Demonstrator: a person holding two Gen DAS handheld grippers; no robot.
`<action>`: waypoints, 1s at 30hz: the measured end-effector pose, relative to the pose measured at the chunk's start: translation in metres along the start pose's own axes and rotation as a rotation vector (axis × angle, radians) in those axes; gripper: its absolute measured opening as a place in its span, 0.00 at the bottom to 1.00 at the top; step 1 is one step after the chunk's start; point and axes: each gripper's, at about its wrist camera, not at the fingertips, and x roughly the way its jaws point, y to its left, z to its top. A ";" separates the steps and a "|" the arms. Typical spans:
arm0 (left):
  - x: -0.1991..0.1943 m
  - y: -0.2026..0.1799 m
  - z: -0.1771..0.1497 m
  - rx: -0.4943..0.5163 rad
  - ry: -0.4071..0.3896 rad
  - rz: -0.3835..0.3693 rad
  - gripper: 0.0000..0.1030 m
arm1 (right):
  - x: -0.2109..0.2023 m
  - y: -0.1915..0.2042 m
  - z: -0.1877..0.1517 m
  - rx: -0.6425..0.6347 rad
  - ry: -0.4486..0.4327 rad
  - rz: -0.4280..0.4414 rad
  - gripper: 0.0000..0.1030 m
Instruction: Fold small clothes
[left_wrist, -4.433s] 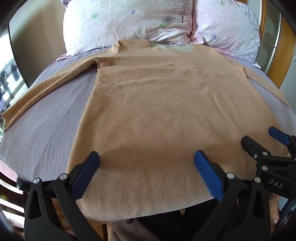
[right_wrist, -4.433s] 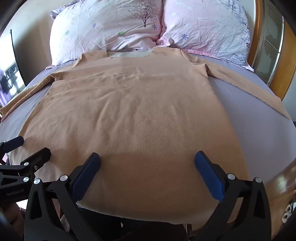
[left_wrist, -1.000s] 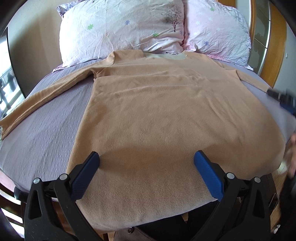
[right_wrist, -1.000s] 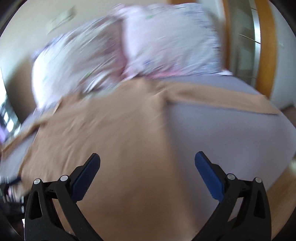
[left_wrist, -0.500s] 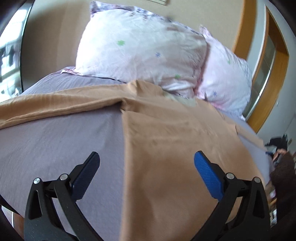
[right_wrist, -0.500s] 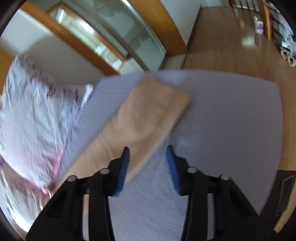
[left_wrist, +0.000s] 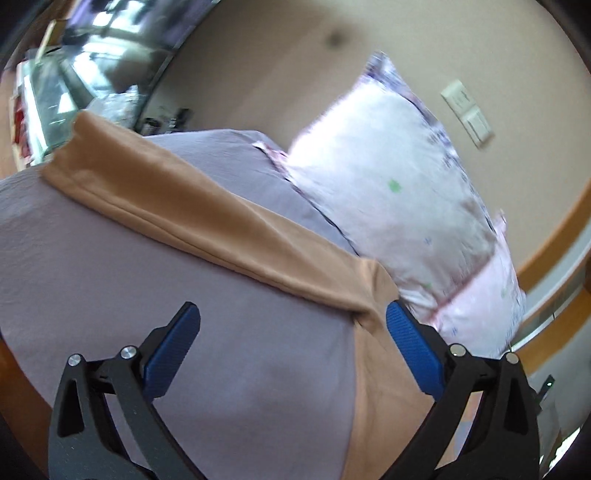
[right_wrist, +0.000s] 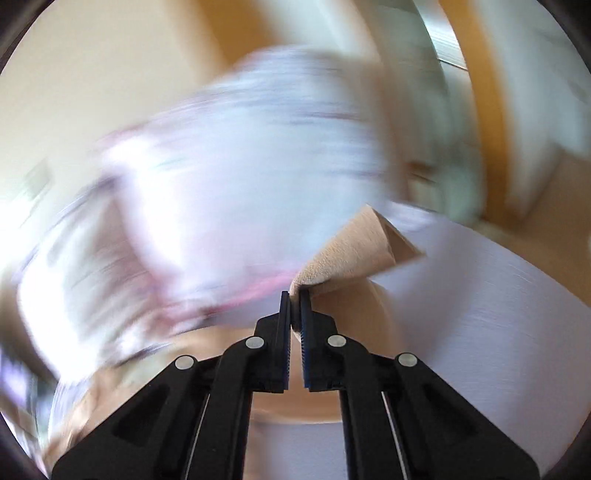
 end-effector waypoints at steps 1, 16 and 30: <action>-0.002 0.005 0.004 -0.020 -0.010 0.010 0.94 | 0.006 0.033 -0.003 -0.054 0.018 0.065 0.05; -0.009 0.075 0.051 -0.254 -0.033 0.144 0.91 | 0.073 0.251 -0.108 -0.354 0.397 0.480 0.69; 0.017 0.119 0.080 -0.475 0.078 0.247 0.06 | 0.058 0.174 -0.109 -0.257 0.408 0.496 0.76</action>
